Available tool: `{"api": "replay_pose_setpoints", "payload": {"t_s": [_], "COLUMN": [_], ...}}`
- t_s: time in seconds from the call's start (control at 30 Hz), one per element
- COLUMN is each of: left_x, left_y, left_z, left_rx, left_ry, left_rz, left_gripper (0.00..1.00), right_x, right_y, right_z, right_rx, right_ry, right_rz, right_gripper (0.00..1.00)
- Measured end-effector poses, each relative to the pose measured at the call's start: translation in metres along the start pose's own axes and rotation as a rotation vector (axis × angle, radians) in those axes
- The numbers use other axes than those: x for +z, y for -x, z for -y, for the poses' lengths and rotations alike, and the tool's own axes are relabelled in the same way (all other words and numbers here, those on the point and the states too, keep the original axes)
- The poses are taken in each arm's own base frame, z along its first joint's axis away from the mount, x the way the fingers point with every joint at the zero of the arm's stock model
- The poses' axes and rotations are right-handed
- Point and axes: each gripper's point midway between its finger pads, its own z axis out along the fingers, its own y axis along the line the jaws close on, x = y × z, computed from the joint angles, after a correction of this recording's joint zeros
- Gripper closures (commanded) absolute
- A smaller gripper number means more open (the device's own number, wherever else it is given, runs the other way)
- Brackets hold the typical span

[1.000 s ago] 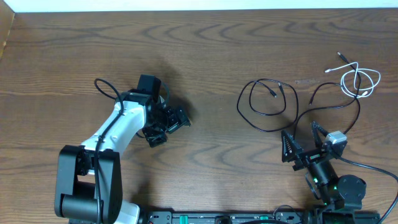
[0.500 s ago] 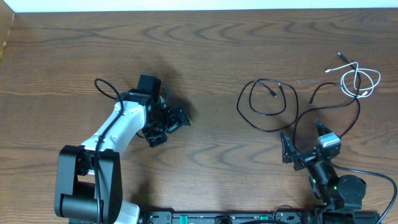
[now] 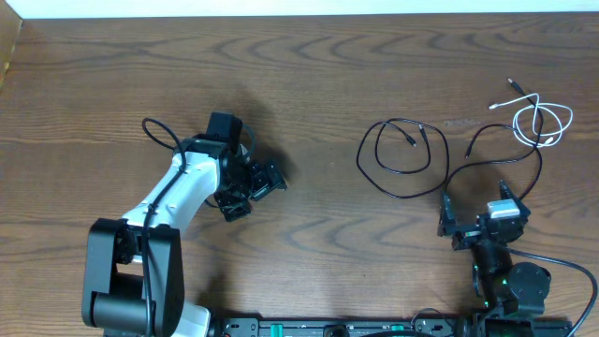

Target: Untangle cables

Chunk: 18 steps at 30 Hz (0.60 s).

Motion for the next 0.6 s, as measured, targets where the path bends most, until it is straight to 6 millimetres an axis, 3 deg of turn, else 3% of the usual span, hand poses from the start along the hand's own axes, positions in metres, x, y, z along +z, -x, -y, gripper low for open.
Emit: {"api": "replay_pose_setpoints", "payload": {"t_s": [0.6], "left_x": [0.0000], "left_y": [0.0000], "left_z": [0.0000], "left_rx": [0.000], "left_ry": [0.000], "left_rz": [0.000], "left_gripper": [0.00], "right_x": [-0.0001], "right_y": [-0.0013], "right_z": [0.0056], "right_rx": [-0.003], "right_ry": [-0.033], "right_rz": [-0.006], "right_gripper": [0.01]}}
